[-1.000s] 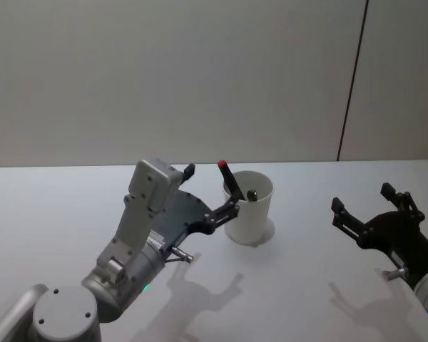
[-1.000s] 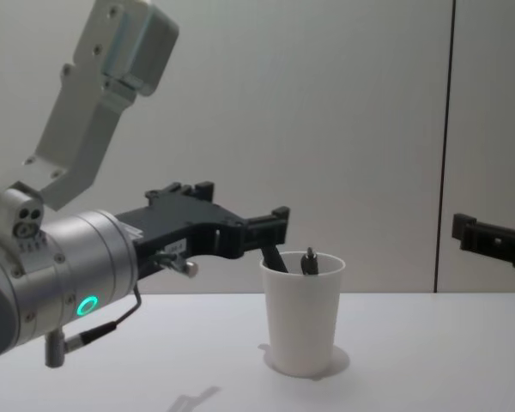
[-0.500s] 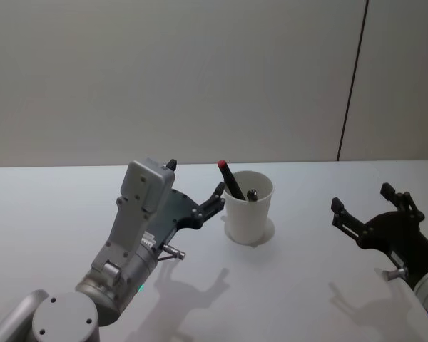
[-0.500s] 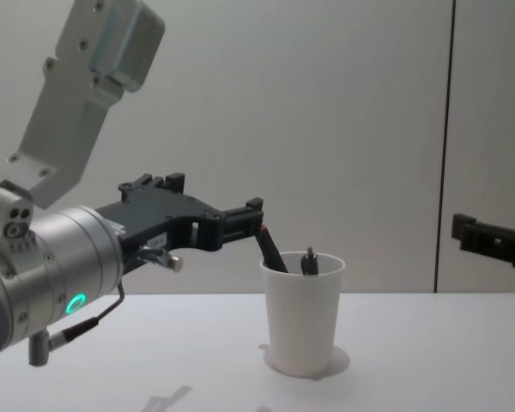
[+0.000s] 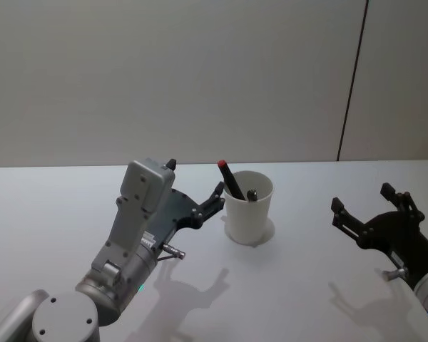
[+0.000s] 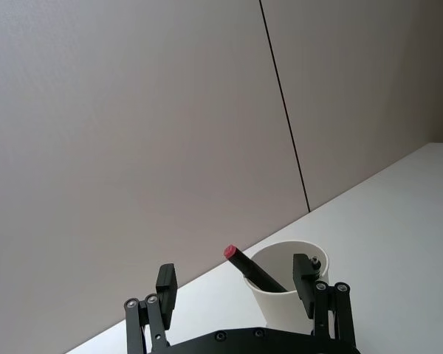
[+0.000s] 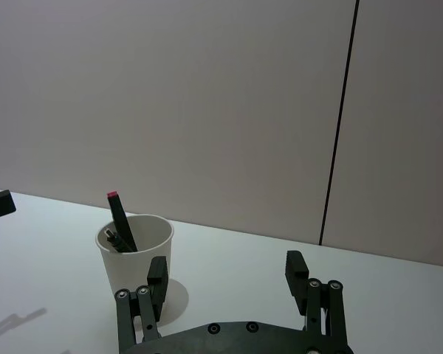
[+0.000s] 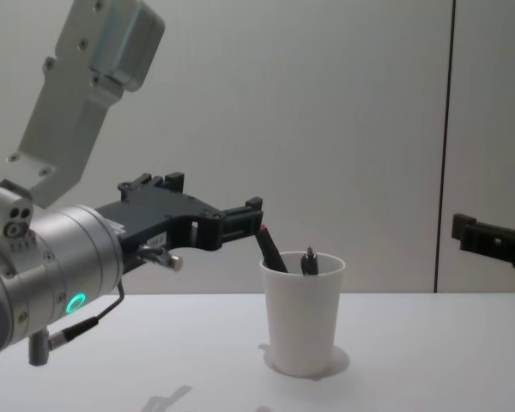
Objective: Place the pen into the pen holder.
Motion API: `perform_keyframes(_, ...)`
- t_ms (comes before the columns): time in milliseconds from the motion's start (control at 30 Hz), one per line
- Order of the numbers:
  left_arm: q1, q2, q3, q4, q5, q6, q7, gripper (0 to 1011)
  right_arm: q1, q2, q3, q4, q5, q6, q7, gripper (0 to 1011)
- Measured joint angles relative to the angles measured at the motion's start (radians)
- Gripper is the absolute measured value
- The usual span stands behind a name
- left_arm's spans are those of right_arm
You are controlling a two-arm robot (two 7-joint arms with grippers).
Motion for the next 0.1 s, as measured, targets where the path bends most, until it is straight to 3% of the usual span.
perform_keyframes(100, 0.0, 0.0, 0.0, 0.0, 0.0, 0.0, 0.0, 1002, 0.0, 0.0, 0.0, 0.0, 0.0, 0.0, 0.0, 1002)
